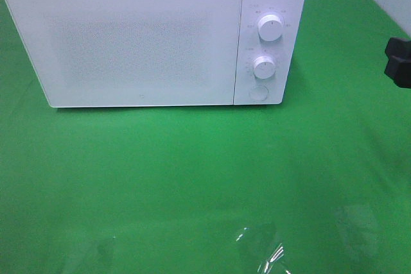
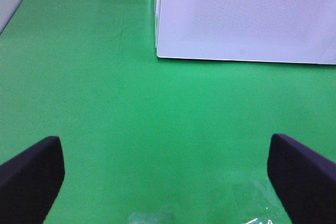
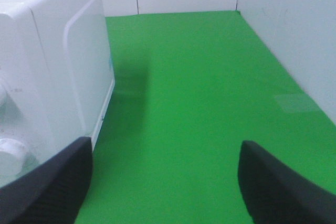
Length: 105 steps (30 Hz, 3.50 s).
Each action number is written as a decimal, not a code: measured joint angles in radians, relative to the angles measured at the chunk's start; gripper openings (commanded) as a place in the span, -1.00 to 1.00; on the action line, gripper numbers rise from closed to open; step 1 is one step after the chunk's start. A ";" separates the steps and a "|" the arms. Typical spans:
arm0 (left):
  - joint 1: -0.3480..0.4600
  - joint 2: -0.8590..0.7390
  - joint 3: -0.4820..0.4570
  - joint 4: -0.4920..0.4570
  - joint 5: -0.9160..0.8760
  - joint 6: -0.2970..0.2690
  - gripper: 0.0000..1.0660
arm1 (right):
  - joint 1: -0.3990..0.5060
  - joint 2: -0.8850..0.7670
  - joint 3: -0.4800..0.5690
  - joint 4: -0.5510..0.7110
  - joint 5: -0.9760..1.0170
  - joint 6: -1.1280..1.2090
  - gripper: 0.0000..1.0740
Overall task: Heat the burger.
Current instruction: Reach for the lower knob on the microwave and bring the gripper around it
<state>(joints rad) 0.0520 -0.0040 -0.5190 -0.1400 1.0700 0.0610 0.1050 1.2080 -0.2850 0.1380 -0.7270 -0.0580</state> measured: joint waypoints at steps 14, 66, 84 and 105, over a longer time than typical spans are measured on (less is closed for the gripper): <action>0.000 0.000 0.000 0.000 0.000 0.000 0.81 | 0.297 0.221 0.001 0.356 -0.296 -0.239 0.38; 0.000 0.000 0.000 0.000 0.000 0.000 0.81 | 0.620 0.808 -0.444 0.557 -0.477 -0.218 0.38; 0.000 0.000 0.000 0.000 0.000 0.000 0.81 | 0.568 0.909 -0.541 0.557 -0.479 -0.204 0.37; 0.000 0.000 0.000 0.000 0.000 0.000 0.81 | 0.563 0.932 -0.556 0.573 -0.477 -0.203 -0.70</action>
<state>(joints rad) 0.0520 -0.0040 -0.5190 -0.1400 1.0700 0.0610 0.6680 2.1400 -0.8410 0.7110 -1.2040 -0.2610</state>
